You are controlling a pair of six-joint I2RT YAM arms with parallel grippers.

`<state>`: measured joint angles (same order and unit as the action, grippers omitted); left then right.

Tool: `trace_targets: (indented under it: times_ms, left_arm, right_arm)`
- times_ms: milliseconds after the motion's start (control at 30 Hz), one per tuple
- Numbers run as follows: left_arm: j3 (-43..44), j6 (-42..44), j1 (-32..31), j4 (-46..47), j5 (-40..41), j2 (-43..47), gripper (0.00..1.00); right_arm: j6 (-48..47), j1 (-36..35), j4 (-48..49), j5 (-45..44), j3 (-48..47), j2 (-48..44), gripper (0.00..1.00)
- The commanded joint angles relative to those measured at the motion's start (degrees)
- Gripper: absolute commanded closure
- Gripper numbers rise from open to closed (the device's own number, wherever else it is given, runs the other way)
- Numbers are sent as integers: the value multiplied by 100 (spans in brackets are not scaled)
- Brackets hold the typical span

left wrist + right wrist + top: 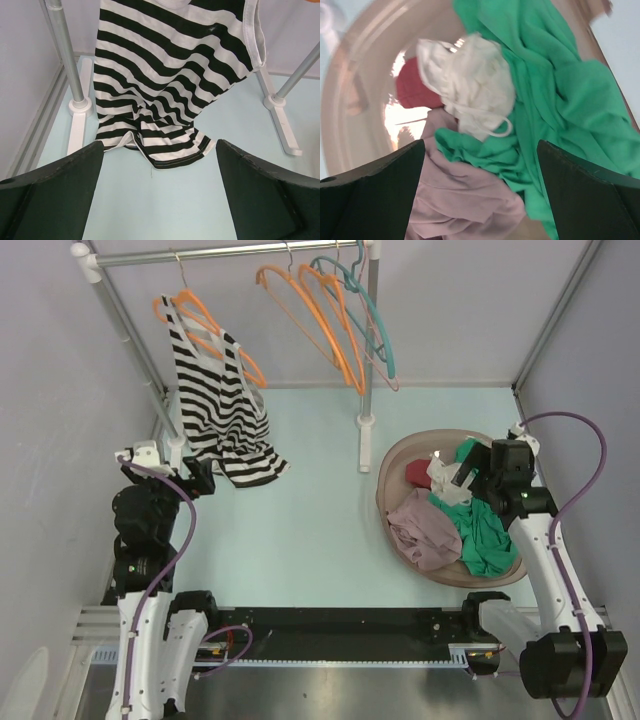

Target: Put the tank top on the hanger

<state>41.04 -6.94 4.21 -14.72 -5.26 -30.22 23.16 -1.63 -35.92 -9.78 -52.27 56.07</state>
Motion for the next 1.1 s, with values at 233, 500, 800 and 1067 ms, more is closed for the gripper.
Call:
trace_targets:
  times_ms: [233,500,800,1067]
  left_arm:
    - [-17,149,-254,48,306,60,1]
    - [-8,149,-289,39,385,42,1]
    - [1,158,-298,31,438,25,0]
    - [-8,149,-298,31,420,7,1]
  right_arm:
    - [1059,31,-776,-754,401,483,8]
    - [1147,101,-364,-841,903,860,11]
    - [989,119,-143,-507,860,1275,66]
    - [629,119,-977,-1183,-466,204,100]
